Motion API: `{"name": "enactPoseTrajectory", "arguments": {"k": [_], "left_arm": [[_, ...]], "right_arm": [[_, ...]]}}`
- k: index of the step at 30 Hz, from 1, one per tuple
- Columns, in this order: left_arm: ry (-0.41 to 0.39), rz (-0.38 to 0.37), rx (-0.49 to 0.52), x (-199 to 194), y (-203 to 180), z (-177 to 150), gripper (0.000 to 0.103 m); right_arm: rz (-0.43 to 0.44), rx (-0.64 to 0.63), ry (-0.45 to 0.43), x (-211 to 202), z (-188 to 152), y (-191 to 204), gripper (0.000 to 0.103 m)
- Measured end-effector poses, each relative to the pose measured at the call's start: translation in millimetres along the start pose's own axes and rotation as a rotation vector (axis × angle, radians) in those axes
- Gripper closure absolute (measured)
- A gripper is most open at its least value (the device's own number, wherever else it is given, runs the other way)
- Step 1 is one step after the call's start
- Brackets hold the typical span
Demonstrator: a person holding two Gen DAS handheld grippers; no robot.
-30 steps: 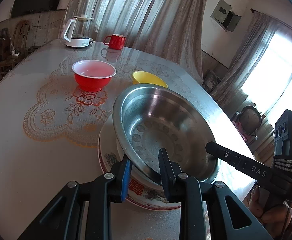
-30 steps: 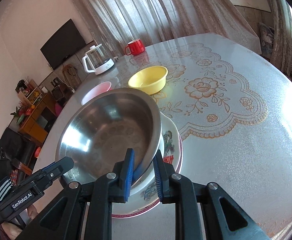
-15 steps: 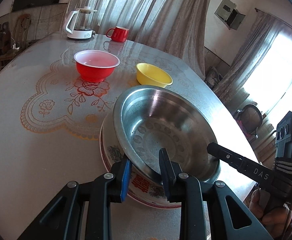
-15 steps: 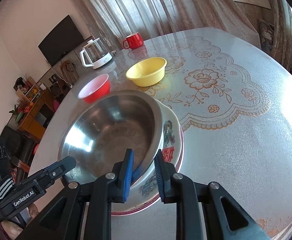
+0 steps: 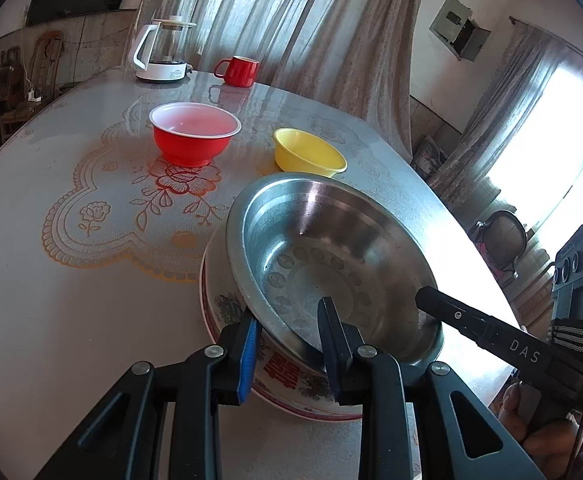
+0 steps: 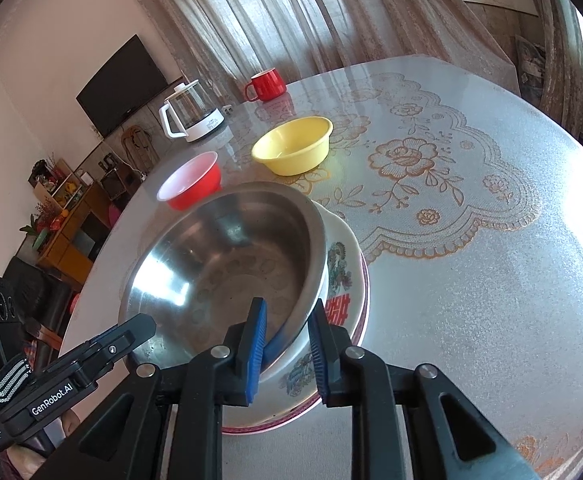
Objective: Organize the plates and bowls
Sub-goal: 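Lower the steel bowl with both grippers onto the pink-rose plate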
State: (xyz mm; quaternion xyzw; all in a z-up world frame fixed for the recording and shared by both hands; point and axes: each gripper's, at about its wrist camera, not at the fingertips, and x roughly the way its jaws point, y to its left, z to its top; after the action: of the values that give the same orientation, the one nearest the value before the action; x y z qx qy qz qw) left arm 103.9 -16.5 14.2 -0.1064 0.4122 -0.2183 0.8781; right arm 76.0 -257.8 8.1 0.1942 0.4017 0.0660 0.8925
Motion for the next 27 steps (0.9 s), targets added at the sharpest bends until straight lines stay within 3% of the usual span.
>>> {"name": "enactPoseTrajectory", "arguments": {"k": [18, 27], "left_arm": [[-0.002, 0.04, 0.006, -5, -6, 2, 0.074], [-0.026, 0.042, 0.037, -9, -5, -3, 0.073]], "right_arm": [[0.062, 0.035, -0.003, 0, 0, -7, 0.082], [0.042, 0.021, -0.018, 0, -3, -5, 0.083]]}}
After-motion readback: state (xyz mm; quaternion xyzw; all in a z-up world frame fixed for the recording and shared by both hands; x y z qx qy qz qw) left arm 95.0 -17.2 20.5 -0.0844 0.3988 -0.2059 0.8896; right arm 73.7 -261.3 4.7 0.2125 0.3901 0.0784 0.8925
